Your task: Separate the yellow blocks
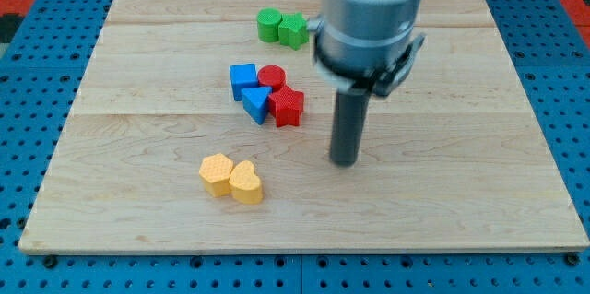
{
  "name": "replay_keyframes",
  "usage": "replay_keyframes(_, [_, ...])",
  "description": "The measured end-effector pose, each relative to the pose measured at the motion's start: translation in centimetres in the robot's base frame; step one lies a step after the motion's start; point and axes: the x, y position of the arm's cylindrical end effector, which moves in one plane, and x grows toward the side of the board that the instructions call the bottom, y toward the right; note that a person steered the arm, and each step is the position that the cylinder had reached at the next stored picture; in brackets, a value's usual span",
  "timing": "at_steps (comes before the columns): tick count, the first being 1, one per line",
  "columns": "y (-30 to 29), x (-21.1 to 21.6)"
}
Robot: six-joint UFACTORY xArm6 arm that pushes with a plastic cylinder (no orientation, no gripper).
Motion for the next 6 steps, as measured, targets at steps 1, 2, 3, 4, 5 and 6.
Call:
replay_keyframes(1, [-4.7, 1.5])
replay_keyframes(2, [-7.7, 1.8])
replay_keyframes(3, [-12.8, 1.0])
replay_keyframes(4, [-16.6, 0.9])
replay_keyframes(5, [-12.6, 1.8])
replay_keyframes(6, [-13.9, 3.1])
